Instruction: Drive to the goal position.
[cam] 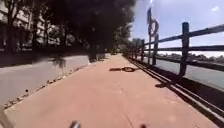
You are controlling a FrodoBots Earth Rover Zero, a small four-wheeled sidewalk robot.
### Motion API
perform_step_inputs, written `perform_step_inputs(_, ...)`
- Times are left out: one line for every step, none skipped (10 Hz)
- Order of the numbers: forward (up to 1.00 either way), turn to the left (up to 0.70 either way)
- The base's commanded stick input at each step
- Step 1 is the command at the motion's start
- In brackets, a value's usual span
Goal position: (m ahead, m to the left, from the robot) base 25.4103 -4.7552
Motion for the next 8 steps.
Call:
perform_step_inputs(0.85, 0.0)
perform_step_inputs(0.85, 0.0)
perform_step_inputs(0.85, 0.0)
perform_step_inputs(0.85, 0.0)
perform_step_inputs(0.85, 0.0)
perform_step_inputs(0.85, 0.0)
perform_step_inputs(0.85, 0.0)
perform_step_inputs(0.85, 0.0)
